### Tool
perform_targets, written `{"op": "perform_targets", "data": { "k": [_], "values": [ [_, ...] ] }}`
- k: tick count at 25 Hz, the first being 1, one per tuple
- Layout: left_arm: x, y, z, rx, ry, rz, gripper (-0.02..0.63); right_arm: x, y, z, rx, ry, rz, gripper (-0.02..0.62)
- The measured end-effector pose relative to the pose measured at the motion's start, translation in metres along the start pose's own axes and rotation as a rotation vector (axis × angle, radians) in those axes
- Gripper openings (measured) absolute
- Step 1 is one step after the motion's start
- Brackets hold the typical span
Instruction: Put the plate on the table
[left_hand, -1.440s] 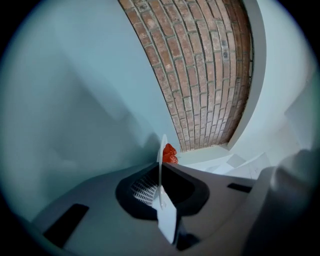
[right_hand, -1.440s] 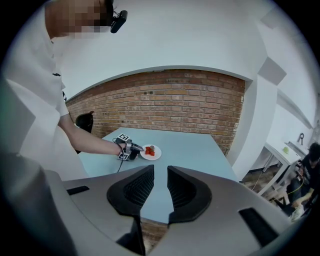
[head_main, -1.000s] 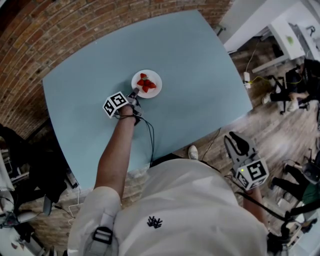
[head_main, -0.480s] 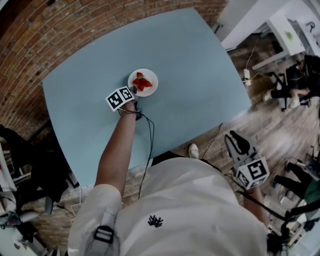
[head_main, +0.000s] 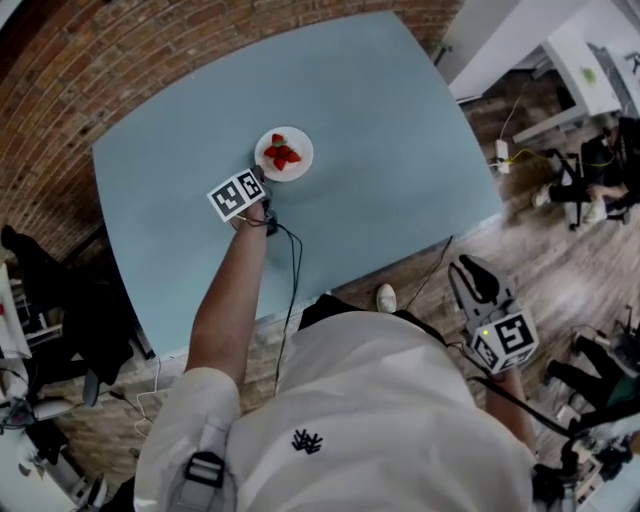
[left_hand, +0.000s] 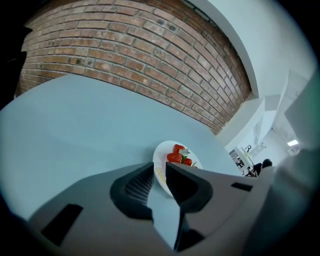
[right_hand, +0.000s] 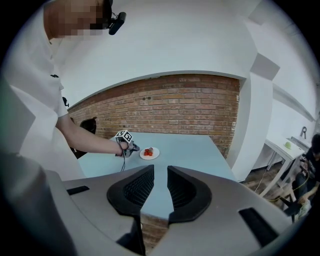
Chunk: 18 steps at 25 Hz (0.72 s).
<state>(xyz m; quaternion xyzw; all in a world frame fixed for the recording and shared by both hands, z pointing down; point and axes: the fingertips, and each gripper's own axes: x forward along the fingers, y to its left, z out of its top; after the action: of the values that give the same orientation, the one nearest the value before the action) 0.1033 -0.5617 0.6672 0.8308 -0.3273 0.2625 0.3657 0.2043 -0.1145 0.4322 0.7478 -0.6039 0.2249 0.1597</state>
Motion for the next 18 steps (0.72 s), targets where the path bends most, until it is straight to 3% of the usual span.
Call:
{"op": "perform_targets", "data": {
  "k": [10, 15, 18],
  "values": [
    [-0.106, -0.023, -0.010, -0.021, -0.153, -0.033, 0.072, -0.003, -0.011, 0.000, -0.060, -0.077, 0.176, 0.087],
    [-0.173, -0.052, -0.034, -0.064, -0.222, -0.099, 0.069, -0.008, -0.014, 0.000, -0.086, -0.106, 0.274, 0.087],
    [-0.213, -0.078, -0.057, -0.061, -0.250, -0.130, 0.026, -0.012, -0.018, -0.002, -0.113, -0.112, 0.332, 0.087]
  ]
}}
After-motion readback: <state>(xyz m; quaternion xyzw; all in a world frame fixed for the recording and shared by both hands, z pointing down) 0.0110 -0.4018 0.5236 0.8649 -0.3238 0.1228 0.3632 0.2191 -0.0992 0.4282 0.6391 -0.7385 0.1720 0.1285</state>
